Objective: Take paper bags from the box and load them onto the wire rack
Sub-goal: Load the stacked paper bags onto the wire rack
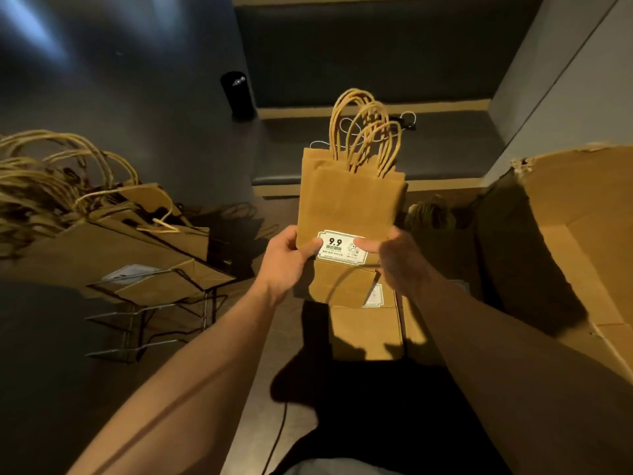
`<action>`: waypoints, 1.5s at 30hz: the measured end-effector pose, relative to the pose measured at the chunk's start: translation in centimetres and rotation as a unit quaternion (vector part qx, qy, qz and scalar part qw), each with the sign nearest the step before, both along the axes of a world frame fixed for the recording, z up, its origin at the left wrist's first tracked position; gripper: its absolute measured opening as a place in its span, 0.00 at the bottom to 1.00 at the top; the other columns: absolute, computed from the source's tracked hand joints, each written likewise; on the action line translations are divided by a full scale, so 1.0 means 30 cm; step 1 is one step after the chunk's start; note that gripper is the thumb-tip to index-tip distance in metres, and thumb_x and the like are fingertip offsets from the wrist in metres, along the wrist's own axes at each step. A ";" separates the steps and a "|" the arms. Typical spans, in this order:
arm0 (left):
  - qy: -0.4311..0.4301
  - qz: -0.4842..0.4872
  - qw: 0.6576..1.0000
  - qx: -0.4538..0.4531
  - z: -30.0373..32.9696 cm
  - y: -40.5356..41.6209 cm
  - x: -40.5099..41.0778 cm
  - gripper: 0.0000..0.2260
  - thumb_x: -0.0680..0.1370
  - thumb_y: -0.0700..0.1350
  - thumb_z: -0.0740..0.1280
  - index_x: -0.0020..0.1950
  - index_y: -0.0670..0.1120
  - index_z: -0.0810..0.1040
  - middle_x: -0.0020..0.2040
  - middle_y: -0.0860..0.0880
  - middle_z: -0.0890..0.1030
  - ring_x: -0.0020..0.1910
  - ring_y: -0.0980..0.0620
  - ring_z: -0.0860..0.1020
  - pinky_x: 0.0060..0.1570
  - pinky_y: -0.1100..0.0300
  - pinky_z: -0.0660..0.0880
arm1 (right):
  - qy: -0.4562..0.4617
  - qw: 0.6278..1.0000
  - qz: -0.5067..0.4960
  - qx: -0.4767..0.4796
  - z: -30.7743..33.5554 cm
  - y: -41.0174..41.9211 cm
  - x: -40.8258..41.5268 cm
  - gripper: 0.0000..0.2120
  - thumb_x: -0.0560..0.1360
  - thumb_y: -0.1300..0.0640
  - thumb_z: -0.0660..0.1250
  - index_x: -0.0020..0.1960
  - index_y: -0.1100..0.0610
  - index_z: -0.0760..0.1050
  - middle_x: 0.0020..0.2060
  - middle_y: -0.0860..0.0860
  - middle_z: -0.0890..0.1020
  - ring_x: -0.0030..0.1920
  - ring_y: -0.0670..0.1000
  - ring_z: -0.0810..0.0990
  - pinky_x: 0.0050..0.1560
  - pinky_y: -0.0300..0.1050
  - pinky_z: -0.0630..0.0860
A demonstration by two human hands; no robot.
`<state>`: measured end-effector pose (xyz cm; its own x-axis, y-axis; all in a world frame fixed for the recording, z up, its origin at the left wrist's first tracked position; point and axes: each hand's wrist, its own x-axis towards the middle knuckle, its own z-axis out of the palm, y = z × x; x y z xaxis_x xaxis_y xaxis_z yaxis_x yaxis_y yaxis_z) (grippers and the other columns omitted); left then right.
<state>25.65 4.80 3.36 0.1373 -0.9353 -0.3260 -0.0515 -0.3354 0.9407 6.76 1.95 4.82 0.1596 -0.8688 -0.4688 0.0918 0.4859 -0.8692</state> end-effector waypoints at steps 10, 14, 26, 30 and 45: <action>-0.008 -0.006 1.000 -0.027 0.045 0.126 0.256 0.10 0.77 0.40 0.71 0.58 0.41 0.81 0.51 0.47 0.86 0.51 0.50 0.84 0.51 0.59 0.81 | 0.011 0.995 0.098 -0.015 0.086 0.076 0.208 0.15 0.77 0.70 0.64 0.62 0.66 0.75 0.54 0.57 0.82 0.42 0.47 0.85 0.41 0.37 0.80; -0.025 -0.015 1.000 -0.011 0.055 0.171 0.379 0.08 0.79 0.42 0.69 0.58 0.46 0.81 0.52 0.49 0.86 0.52 0.51 0.84 0.57 0.52 0.79 | 0.016 0.995 0.100 -0.020 0.117 0.091 0.316 0.17 0.77 0.69 0.65 0.65 0.69 0.71 0.53 0.58 0.77 0.35 0.42 0.77 0.27 0.28 0.73; -0.117 0.101 0.986 -0.060 0.099 0.302 0.689 0.09 0.81 0.42 0.66 0.60 0.49 0.80 0.53 0.54 0.83 0.51 0.65 0.79 0.46 0.75 0.73 | 0.096 0.985 0.121 -0.073 0.104 0.123 0.698 0.05 0.74 0.61 0.73 0.49 0.60 0.81 0.47 0.55 0.86 0.47 0.53 0.85 0.53 0.52 0.80; -0.174 0.122 0.977 -0.037 0.078 0.342 0.817 0.05 0.78 0.47 0.70 0.51 0.47 0.83 0.47 0.53 0.85 0.49 0.56 0.81 0.53 0.59 0.77 | 0.222 0.950 0.159 -0.151 0.109 0.150 0.783 0.14 0.72 0.50 0.75 0.51 0.58 0.80 0.46 0.49 0.84 0.47 0.48 0.81 0.50 0.46 0.79; -0.242 0.080 0.965 0.065 -0.027 0.383 1.090 0.07 0.76 0.50 0.73 0.51 0.50 0.82 0.48 0.51 0.83 0.51 0.53 0.80 0.53 0.58 0.74 | 0.341 0.915 0.157 -0.148 -0.047 0.229 1.025 0.17 0.72 0.47 0.74 0.48 0.61 0.80 0.41 0.51 0.81 0.44 0.51 0.80 0.43 0.41 0.71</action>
